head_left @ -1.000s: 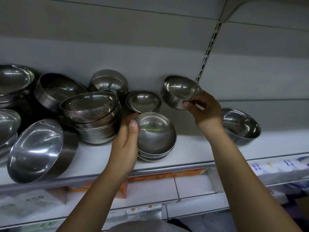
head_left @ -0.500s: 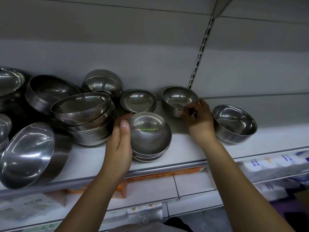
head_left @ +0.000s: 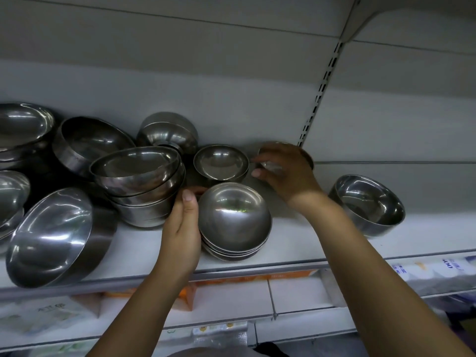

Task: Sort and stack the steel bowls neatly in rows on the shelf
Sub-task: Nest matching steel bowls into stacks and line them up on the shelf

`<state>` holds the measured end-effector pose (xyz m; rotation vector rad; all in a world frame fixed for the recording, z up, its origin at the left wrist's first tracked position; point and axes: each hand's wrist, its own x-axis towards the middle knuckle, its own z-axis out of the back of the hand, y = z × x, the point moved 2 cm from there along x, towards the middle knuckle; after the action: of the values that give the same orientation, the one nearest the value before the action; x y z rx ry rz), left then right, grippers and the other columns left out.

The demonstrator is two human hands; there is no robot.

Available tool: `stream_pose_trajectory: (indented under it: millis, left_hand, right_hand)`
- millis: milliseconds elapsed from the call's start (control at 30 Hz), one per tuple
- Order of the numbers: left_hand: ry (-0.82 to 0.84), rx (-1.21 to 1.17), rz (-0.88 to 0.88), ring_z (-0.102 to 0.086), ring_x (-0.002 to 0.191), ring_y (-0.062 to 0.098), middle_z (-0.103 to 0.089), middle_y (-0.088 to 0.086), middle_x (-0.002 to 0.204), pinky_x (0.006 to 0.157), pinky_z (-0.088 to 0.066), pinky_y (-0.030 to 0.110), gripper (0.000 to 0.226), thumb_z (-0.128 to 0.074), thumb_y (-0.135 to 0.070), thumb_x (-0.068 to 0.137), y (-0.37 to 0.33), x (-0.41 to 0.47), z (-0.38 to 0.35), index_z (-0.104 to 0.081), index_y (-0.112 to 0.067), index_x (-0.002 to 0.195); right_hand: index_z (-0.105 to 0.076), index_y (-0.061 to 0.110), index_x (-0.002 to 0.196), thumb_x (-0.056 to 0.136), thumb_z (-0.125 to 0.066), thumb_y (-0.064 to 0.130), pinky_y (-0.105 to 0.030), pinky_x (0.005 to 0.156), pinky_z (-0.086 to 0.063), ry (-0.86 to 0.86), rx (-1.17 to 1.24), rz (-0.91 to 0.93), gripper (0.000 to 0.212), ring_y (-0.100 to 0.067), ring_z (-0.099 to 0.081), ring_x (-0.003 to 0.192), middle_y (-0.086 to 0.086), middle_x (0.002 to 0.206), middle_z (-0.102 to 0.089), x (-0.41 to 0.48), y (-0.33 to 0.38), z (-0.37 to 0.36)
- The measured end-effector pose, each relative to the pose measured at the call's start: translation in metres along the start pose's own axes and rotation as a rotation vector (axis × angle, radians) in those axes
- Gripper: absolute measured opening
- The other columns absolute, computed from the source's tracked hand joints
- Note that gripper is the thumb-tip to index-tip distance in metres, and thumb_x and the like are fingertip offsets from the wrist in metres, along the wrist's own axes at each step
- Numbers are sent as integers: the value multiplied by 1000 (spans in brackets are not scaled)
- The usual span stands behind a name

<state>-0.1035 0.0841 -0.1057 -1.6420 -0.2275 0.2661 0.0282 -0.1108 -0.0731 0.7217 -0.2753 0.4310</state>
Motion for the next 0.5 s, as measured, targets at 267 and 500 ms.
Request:
stream_pose_trajectory:
  millis: [267, 500]
  left_hand:
    - [36, 4, 18, -66, 89, -15, -76, -20, 93, 71, -45, 0, 53, -37, -62, 87, 4, 4, 3, -74, -26, 103]
    - [95, 22, -18, -67, 96, 1, -74, -4, 101, 80, -49, 11, 50, -46, -61, 85, 9, 4, 5, -72, -22, 103]
  right_hand:
    - [-80, 26, 100, 79, -80, 40, 1, 91, -14, 221, -155, 119, 25, -13, -36, 122, 2, 124, -65, 23, 6, -23]
    - [-81, 22, 85, 77, -84, 29, -23, 97, -31, 255, -98, 125, 11, -16, -38, 116, 0, 114, -68, 31, 13, -30]
